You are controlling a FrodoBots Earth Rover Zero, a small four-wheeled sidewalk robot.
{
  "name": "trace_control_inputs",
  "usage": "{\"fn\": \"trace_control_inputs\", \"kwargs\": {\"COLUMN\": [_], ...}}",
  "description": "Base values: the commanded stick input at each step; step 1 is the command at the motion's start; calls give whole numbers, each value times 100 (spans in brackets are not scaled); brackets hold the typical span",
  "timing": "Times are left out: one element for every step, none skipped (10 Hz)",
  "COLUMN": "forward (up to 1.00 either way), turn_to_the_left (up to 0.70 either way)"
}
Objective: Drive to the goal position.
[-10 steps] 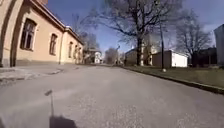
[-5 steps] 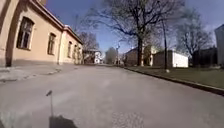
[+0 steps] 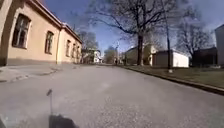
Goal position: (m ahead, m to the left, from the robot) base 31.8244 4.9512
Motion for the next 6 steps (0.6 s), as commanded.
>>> {"fn": "trace_control_inputs", "kwargs": {"forward": [85, 85, 85, 85, 85, 85], "turn_to_the_left": [0, 0, 0, 0, 0, 0]}}
